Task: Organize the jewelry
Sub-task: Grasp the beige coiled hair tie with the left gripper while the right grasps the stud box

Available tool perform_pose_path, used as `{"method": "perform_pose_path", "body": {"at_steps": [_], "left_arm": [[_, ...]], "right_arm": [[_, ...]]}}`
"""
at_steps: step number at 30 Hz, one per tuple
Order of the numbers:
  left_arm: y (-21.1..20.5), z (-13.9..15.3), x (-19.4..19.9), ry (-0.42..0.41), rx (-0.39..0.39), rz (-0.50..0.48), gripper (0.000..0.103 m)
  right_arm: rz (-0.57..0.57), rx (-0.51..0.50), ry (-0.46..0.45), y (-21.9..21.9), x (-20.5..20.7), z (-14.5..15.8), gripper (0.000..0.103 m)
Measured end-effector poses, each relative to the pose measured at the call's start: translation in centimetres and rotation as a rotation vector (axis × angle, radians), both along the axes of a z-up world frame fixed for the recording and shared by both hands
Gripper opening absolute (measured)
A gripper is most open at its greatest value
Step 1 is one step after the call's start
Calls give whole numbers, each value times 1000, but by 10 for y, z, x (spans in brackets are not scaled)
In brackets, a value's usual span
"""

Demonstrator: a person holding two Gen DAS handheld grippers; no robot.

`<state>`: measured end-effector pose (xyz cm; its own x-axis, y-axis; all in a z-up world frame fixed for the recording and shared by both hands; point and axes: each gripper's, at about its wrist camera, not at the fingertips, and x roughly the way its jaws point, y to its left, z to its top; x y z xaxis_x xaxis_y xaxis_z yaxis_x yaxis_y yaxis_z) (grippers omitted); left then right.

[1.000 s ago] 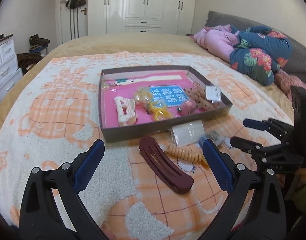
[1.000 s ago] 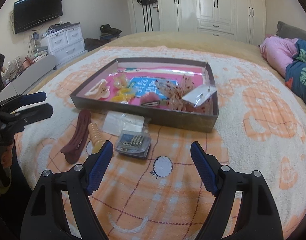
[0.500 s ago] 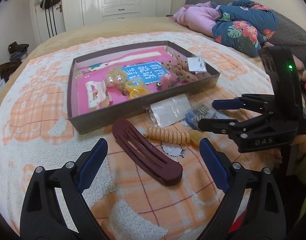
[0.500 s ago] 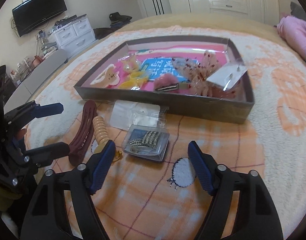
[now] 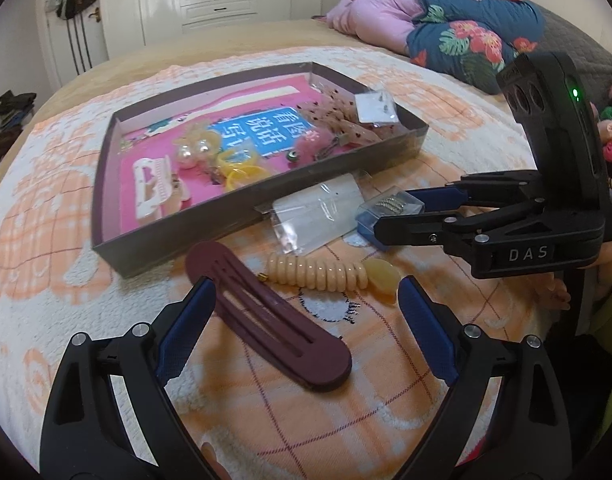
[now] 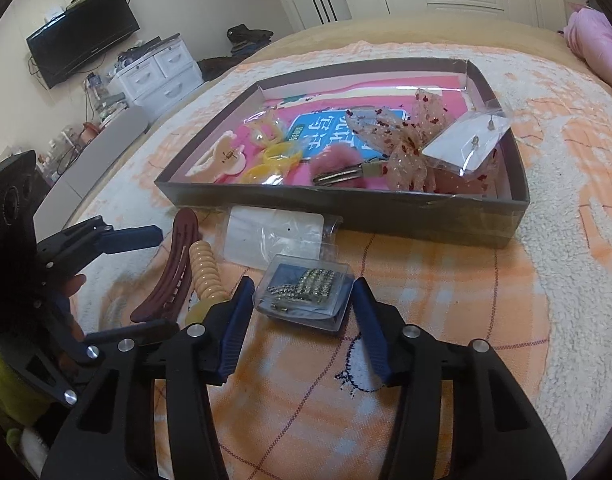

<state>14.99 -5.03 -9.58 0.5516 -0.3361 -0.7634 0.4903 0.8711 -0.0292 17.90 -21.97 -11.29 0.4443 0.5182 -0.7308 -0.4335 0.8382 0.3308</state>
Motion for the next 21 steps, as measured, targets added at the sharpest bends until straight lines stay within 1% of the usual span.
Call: {"method": "perform_pose_path", "body": {"at_steps": [3, 8, 13, 15, 16, 17, 19, 21], "left_arm": [[-3, -3, 2, 7, 9, -9, 84], [-7, -3, 7, 12, 9, -18, 84], [-17, -6, 14, 18, 30, -43, 84], [-21, -8, 16, 21, 36, -47, 78], [-23, -9, 17, 25, 35, -49, 69], [-24, -11, 18, 37, 31, -51, 65], [-27, -14, 20, 46, 39, -47, 63], [-28, -14, 18, 37, 38, -44, 62]], "right_arm": [[10, -27, -11, 3, 0, -1, 49], [-1, -11, -25, -3, -3, 2, 48], [-39, -7, -57, -14, -6, 12, 48], [-51, -2, -73, -20, -7, 16, 48], [-56, 0, -79, -22, -8, 18, 48], [-62, 0, -85, -23, -8, 20, 48], [-69, -1, -102, -25, -9, 24, 48], [-75, 4, -115, -26, -10, 28, 48]]}}
